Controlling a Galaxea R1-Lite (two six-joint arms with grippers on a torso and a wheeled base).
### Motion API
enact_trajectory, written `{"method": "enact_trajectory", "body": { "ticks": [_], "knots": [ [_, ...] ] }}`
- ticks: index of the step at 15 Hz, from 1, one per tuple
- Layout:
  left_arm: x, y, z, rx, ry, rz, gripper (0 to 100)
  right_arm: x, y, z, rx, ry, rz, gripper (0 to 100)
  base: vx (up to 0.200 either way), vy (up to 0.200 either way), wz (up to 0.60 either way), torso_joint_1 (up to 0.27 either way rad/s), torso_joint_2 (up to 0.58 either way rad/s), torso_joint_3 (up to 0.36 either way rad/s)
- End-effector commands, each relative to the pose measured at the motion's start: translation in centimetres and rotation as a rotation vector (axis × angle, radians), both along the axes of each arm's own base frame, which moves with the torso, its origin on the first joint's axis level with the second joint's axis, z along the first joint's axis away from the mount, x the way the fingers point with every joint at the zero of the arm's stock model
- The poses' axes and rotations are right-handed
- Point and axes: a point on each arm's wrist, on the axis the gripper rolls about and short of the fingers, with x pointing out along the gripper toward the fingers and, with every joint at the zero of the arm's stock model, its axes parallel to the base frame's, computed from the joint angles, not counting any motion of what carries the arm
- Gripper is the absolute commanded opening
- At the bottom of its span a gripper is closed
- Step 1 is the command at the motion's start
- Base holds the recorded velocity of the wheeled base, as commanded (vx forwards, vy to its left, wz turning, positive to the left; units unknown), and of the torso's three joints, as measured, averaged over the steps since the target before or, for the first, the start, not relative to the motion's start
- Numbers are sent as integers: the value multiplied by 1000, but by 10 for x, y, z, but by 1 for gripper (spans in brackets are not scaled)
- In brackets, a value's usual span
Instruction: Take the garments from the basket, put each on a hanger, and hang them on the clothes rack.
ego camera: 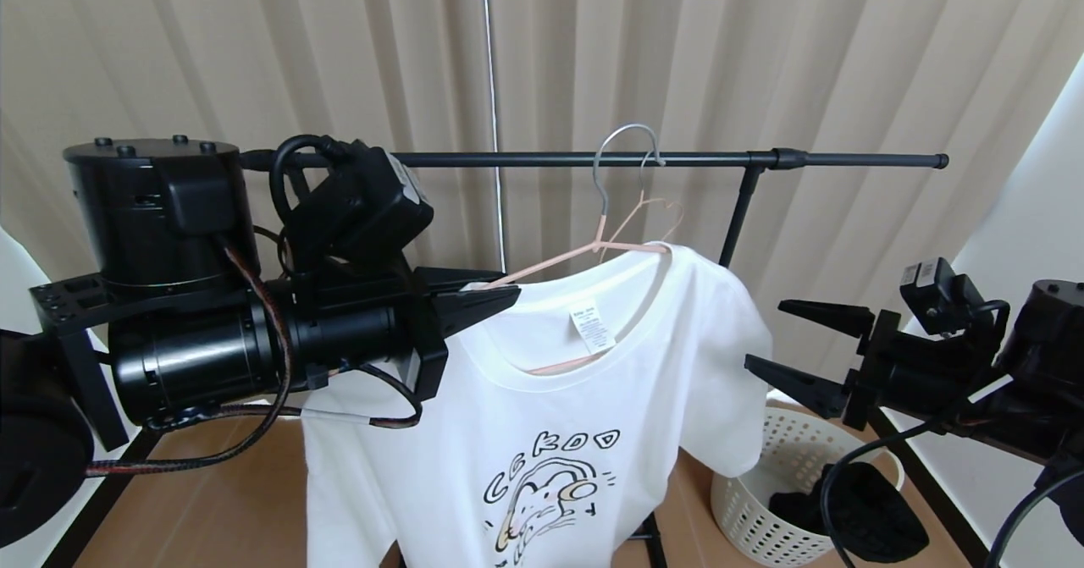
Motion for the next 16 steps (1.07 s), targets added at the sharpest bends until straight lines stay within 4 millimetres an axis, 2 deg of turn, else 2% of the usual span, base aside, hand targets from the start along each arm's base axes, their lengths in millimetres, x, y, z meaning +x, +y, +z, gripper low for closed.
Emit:
{"method": "enact_trajectory", "body": {
  "ticks": [1,5,9,10,16],
  "knots": [
    [-3,5,0,-5,-6,4,0,8,0,-11,-6,38,-14,100,0,0,0,0,0,0],
    [-5,11,-1,-22,-24,2,0,21,1,-27,-10,91,-18,100,0,0,0,0,0,0],
    [-6,12,1,-42,-24,-5,0,30,2,-34,-12,108,-39,100,0,0,0,0,0,0],
    [-7,12,1,-44,-21,-5,0,30,2,-34,-12,108,-39,0,0,0,0,0,0,0],
    [-11,18,3,-49,-29,11,0,35,-8,-29,-11,86,-91,0,0,0,0,0,0,0]
  ]
}}
